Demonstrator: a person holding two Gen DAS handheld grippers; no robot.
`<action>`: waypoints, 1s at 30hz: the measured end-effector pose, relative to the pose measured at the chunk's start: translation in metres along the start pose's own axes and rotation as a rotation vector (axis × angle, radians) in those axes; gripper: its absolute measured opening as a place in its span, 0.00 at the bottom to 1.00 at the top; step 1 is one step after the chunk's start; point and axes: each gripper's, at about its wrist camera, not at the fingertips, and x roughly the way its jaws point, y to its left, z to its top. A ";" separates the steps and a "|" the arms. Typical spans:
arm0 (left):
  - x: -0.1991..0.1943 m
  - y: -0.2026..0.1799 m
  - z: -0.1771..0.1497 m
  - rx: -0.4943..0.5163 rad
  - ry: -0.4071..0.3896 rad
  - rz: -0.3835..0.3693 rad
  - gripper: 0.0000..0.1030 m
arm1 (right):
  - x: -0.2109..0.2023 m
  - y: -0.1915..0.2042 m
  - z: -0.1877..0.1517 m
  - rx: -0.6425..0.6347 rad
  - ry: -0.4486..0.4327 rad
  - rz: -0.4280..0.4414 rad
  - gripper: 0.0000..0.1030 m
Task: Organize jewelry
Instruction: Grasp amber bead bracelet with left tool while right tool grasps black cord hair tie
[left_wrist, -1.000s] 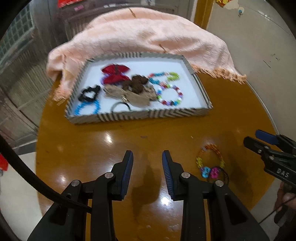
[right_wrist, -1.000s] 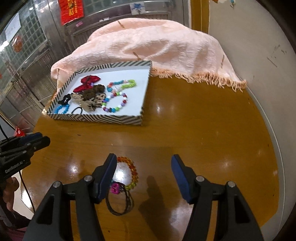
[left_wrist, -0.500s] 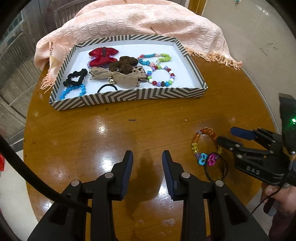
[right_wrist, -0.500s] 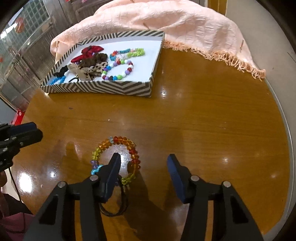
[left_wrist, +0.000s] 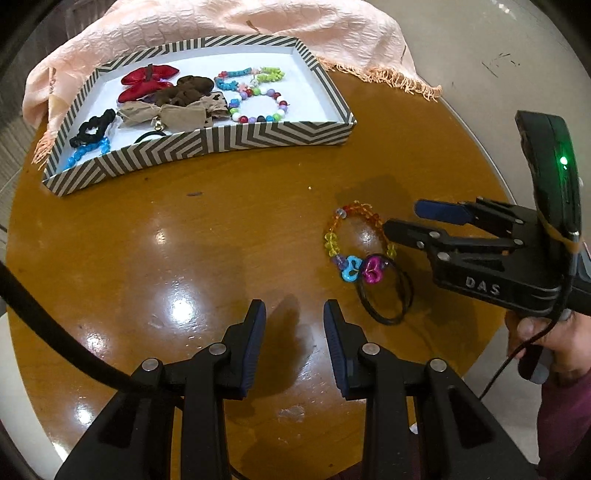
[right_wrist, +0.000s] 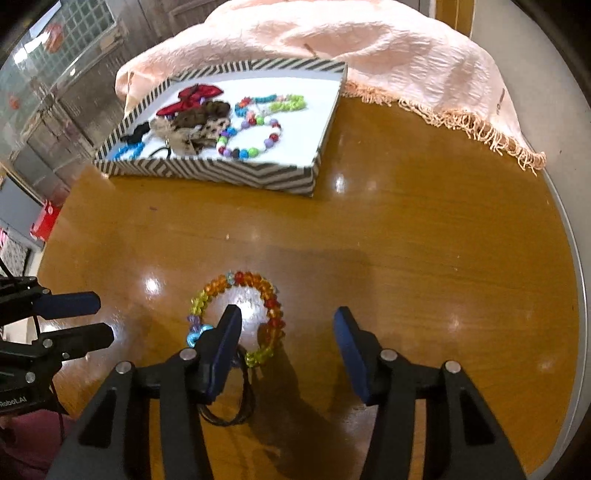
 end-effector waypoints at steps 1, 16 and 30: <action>0.000 0.001 0.000 -0.005 -0.002 0.008 0.25 | -0.001 0.000 -0.003 -0.001 0.007 0.005 0.53; 0.010 0.004 0.021 -0.033 -0.001 -0.002 0.25 | 0.000 0.022 -0.045 -0.055 0.013 0.044 0.04; 0.044 -0.041 0.050 0.079 0.042 0.005 0.29 | -0.049 -0.052 -0.039 0.133 -0.095 0.001 0.03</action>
